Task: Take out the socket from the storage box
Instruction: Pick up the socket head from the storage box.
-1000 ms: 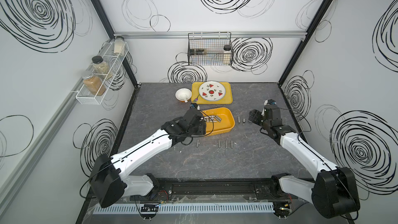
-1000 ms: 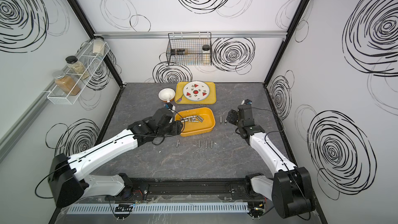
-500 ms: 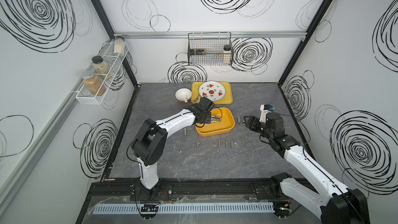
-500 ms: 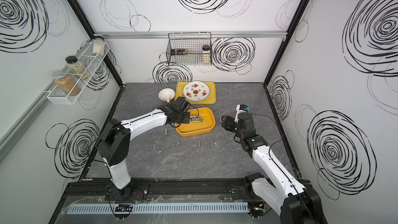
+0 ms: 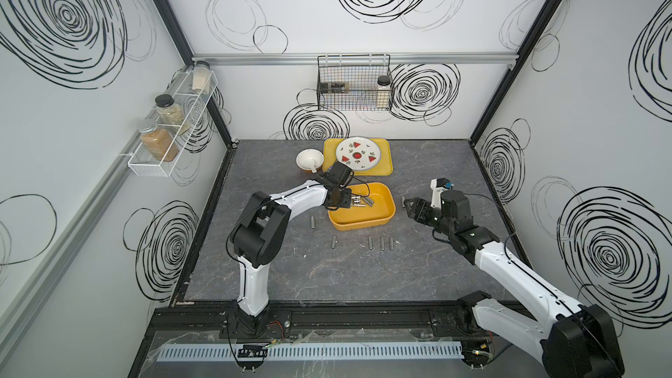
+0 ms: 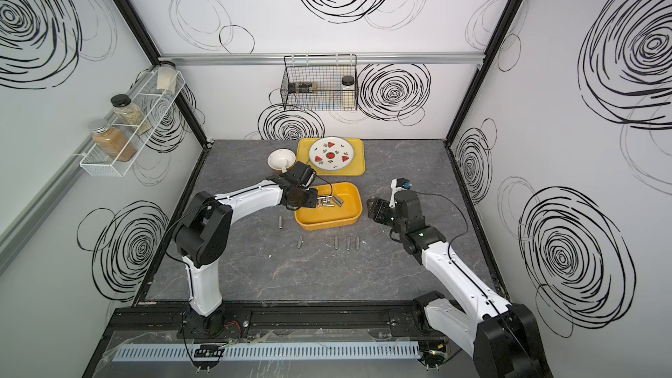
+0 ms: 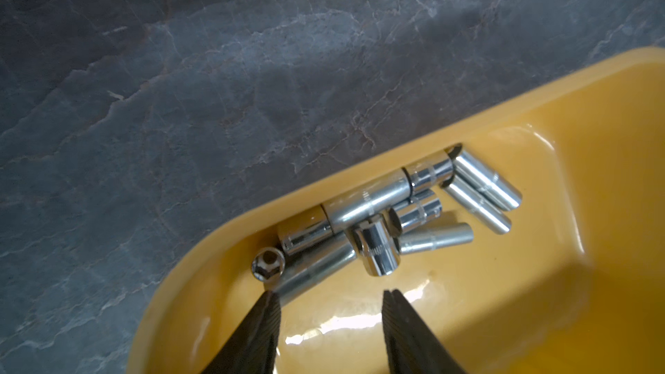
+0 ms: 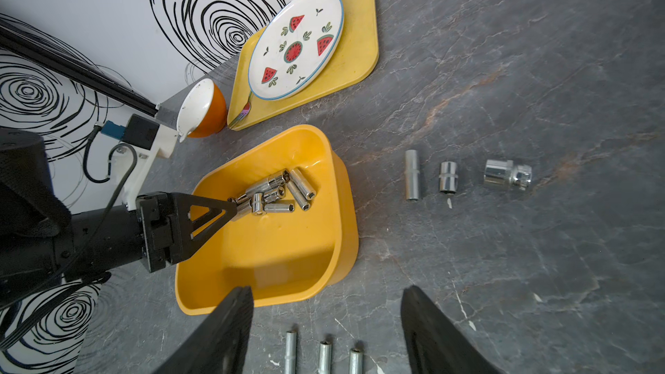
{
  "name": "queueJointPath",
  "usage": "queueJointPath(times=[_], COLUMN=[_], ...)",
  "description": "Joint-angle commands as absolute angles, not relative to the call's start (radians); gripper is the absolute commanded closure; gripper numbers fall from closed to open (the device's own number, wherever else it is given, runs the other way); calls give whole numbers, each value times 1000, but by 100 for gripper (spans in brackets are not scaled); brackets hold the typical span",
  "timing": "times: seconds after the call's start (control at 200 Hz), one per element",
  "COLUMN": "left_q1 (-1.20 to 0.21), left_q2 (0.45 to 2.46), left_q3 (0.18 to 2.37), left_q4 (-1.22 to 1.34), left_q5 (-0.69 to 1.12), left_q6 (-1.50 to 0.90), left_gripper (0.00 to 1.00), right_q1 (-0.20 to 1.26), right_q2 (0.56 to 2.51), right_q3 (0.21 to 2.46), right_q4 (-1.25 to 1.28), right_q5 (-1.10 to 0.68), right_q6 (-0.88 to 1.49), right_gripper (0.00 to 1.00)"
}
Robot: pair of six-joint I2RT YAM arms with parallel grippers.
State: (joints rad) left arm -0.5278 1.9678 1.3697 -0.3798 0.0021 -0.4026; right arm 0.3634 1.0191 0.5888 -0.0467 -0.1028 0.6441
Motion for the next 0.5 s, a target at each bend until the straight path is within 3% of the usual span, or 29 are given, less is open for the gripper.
queueJointPath(times=[0.0,0.496], left_q1=[-513,-539], left_q2=[2001,2064], left_q3=[1375,1365], left_q4=[-352,-359], left_q5=[26,6], left_q6=[-376,-406], left_gripper=[46,47], right_q1=[367,368], right_q2=[1027,1074], right_q3=[580,604], right_q4=[-24,-48], right_q5=[-103,-107], right_q6=[653,654], right_gripper=[30,30])
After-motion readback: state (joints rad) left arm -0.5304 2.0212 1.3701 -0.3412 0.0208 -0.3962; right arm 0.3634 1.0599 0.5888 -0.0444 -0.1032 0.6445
